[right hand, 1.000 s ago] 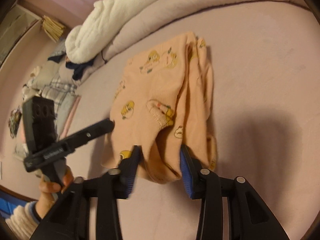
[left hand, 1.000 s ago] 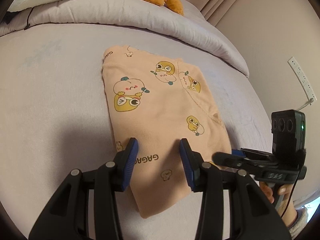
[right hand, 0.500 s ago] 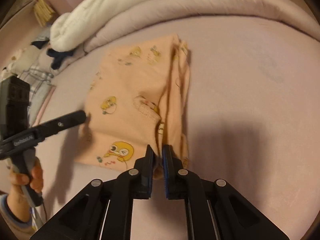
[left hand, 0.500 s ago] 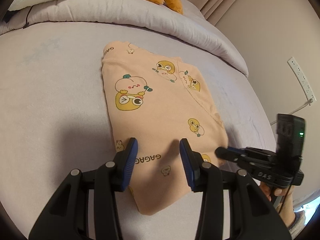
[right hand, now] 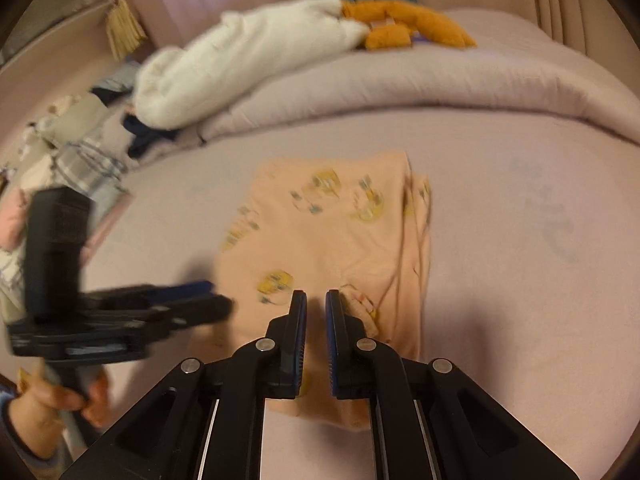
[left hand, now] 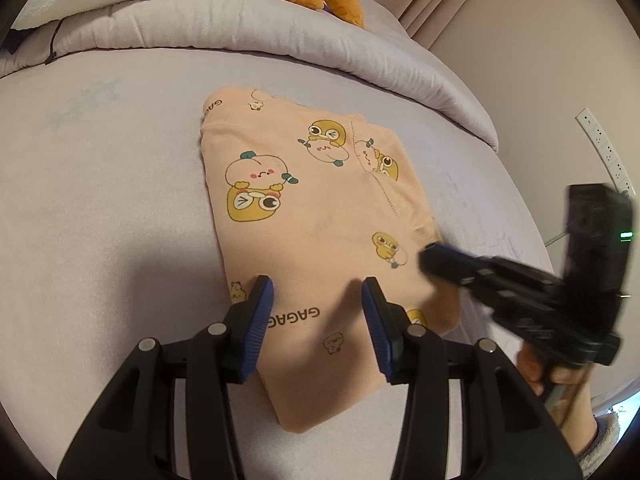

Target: Fold small clothes

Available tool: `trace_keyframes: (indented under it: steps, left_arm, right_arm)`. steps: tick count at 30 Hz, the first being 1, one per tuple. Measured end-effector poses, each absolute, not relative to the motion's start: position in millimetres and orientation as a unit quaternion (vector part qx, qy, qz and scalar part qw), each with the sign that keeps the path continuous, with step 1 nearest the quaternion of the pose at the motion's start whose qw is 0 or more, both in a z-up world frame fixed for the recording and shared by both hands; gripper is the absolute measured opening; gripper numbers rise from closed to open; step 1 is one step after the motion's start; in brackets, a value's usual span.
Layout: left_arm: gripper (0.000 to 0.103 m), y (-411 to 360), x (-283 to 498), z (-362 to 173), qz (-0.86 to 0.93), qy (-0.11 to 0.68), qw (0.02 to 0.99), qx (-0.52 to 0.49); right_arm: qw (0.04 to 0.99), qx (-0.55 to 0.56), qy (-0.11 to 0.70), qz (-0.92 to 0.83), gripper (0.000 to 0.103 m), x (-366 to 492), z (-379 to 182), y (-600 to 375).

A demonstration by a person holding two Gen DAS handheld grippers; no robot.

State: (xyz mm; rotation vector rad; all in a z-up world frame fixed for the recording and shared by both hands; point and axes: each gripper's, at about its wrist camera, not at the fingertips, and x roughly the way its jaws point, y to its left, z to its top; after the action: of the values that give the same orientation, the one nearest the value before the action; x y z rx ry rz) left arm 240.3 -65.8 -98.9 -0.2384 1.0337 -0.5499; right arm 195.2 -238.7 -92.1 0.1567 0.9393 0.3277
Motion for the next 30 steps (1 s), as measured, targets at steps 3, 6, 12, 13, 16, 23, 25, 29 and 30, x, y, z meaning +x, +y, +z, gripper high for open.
trace_keyframes:
  steps: [3,6,12,13,16,23,25,29,30]
  left_arm:
    - [0.045,-66,240,-99,-0.259,0.486,0.828,-0.11]
    - [0.045,-66,240,-99,-0.258,0.486,0.828,-0.111]
    - [0.063,-61,238,-99,-0.245,0.486,0.83,-0.122]
    - [0.071,-59,239,-99,-0.24,0.487,0.831,-0.124]
    - [0.077,-49,240,-102,-0.23,0.49,0.829,-0.14]
    - [0.091,-28,250,-111,-0.213,0.513,0.809,-0.193]
    - [0.091,-26,251,-112,-0.211,0.517,0.805,-0.199]
    - [0.091,-26,252,-114,-0.21,0.52,0.804,-0.198]
    - [0.091,-26,252,-114,-0.211,0.52,0.804,-0.198]
  right_arm:
    - [0.868,0.098,0.459,0.163,0.007,196,-101,-246]
    - [0.866,0.107,0.458,0.168,0.007,195,-97,-249]
    - [0.866,0.146,0.443,0.181,0.044,183,-85,-266]
    - [0.867,0.152,0.441,0.178,0.05,179,-83,-269]
    - [0.869,0.163,0.435,0.17,0.058,171,-79,-279]
    - [0.859,0.214,0.442,0.145,0.074,172,-90,-301]
    - [0.854,0.228,0.445,0.142,0.076,173,-94,-306]
    - [0.846,0.25,0.45,0.14,0.076,175,-100,-308]
    - [0.845,0.252,0.45,0.141,0.076,175,-100,-308]
